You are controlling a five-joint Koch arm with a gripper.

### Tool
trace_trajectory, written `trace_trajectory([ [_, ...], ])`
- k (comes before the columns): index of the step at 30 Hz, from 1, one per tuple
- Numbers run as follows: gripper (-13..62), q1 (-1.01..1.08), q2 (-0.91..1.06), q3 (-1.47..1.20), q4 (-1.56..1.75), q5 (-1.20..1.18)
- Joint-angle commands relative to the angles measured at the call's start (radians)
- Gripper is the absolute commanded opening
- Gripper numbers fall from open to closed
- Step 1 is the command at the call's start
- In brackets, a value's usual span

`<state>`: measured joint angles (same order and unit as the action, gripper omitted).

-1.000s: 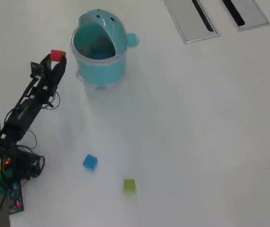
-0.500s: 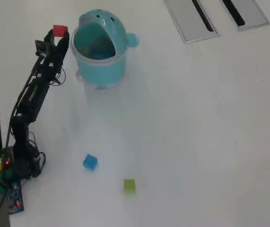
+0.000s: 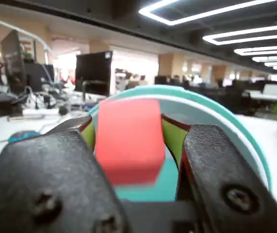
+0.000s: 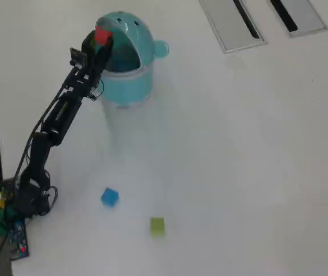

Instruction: Grasp RGB lego blocks and put them in the bin one by one.

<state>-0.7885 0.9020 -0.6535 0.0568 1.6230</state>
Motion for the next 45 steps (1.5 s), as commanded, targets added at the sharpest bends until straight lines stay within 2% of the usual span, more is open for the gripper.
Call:
trace_trajectory([
  [1, 27.1, 0.015, 0.029, 0.094, -0.018, 0.005],
  [5, 28.4, 0.015, 0.032, 0.092, -0.034, 0.0],
  [11, 31.6, 0.02, 0.132, 0.061, -0.27, -0.006],
  [15, 31.6, 0.043, 0.238, -0.057, -0.272, -0.003],
  [18, 31.5, 0.077, 0.364, -0.242, -0.227, 0.002],
  [22, 31.5, 0.167, 0.514, -0.5, -0.091, 0.002],
  [34, 32.0, 0.422, 0.749, -0.888, -0.057, -0.021],
  [45, 33.6, 0.661, 0.833, -1.068, -0.114, -0.02],
])
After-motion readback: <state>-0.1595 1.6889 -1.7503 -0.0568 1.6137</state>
